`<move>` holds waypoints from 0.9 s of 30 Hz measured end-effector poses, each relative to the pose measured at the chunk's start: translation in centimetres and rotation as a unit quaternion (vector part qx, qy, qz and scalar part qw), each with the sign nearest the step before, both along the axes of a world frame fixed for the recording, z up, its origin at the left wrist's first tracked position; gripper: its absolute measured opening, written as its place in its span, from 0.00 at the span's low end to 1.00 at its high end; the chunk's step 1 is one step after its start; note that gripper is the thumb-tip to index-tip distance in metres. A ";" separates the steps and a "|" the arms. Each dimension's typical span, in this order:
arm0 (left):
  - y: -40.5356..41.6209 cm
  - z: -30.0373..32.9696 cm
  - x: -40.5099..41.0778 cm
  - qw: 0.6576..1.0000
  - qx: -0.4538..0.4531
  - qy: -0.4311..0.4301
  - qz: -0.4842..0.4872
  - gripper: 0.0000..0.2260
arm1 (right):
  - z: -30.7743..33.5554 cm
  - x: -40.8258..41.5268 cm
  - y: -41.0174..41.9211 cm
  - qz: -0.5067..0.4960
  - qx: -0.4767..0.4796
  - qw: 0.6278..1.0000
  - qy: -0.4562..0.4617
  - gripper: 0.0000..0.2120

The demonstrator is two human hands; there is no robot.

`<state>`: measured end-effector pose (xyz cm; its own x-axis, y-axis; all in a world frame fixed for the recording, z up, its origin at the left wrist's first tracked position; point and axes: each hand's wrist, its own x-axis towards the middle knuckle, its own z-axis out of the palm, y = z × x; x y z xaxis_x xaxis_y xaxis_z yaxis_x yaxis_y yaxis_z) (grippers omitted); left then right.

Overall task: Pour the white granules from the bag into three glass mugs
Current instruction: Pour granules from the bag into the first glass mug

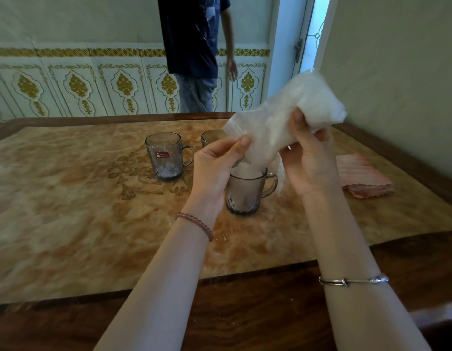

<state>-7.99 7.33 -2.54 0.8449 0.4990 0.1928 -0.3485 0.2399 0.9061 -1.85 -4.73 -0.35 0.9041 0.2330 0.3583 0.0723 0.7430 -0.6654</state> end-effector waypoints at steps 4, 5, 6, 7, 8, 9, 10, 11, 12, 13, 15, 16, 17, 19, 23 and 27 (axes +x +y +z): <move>0.4 0.2 0.0 1.000 -0.011 -0.009 0.003 0.05 | 0.2 0.0 -0.1 -0.024 0.015 1.000 0.000 0.51; 0.4 0.2 0.0 1.000 -0.011 -0.015 0.001 0.04 | 0.2 -0.1 -0.2 -0.025 0.022 0.999 -0.001 0.51; 0.3 0.3 0.0 1.000 -0.012 -0.022 -0.002 0.04 | 0.1 -0.2 -0.1 -0.022 0.028 0.999 -0.002 0.51; 0.2 0.3 0.0 1.000 -0.013 -0.028 -0.004 0.03 | 0.2 -0.2 0.0 -0.017 0.031 0.999 -0.001 0.51; 0.2 0.3 0.0 0.999 -0.013 -0.030 -0.005 0.03 | 0.1 -0.3 0.1 -0.011 0.031 0.999 -0.001 0.52; 0.2 0.2 0.0 0.999 -0.012 -0.030 -0.005 0.03 | 0.1 -0.3 0.1 -0.008 0.030 1.000 -0.001 0.52; 0.3 0.2 0.0 1.000 -0.012 -0.028 -0.004 0.03 | 0.0 -0.3 0.1 -0.007 0.027 1.000 -0.003 0.52; 0.6 0.2 0.1 1.000 -0.014 -0.027 -0.005 0.04 | 0.0 -0.2 0.1 -0.010 0.025 1.000 -0.006 0.52; 0.7 0.2 0.1 0.999 -0.015 -0.028 -0.007 0.07 | 0.0 -0.2 0.0 -0.015 0.024 1.000 -0.006 0.51; 0.9 0.3 0.0 0.999 -0.013 -0.031 -0.009 0.10 | 0.1 -0.2 0.0 -0.018 0.025 1.000 -0.004 0.51; 0.8 0.4 -0.1 0.999 -0.001 -0.034 -0.020 0.15 | 0.0 -0.1 -0.1 -0.023 0.034 0.999 0.009 0.49; 0.7 0.4 -0.1 0.999 0.007 -0.034 -0.026 0.16 | -0.1 -0.1 -0.1 -0.025 0.040 0.999 0.020 0.47; 0.5 0.4 -0.1 0.999 0.014 -0.034 -0.030 0.16 | -0.2 0.0 0.0 -0.024 0.045 0.998 0.031 0.45; 0.4 0.4 0.0 0.999 0.019 -0.034 -0.031 0.15 | -0.4 0.2 0.0 -0.019 0.052 0.997 0.048 0.39; 0.7 0.0 0.1 0.999 0.045 -0.019 -0.021 0.19 | -0.9 0.6 0.3 -0.020 0.070 0.994 0.087 0.35; 0.6 -0.6 0.3 0.998 0.056 0.000 -0.007 0.14 | -1.4 0.8 0.4 -0.016 0.091 0.985 0.146 0.31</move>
<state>-7.68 7.94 -3.15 0.8521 0.4619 0.2461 -0.3451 0.1425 0.9277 -1.05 -4.30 -1.80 0.9807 0.1587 0.1144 -0.0777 0.8527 -0.5165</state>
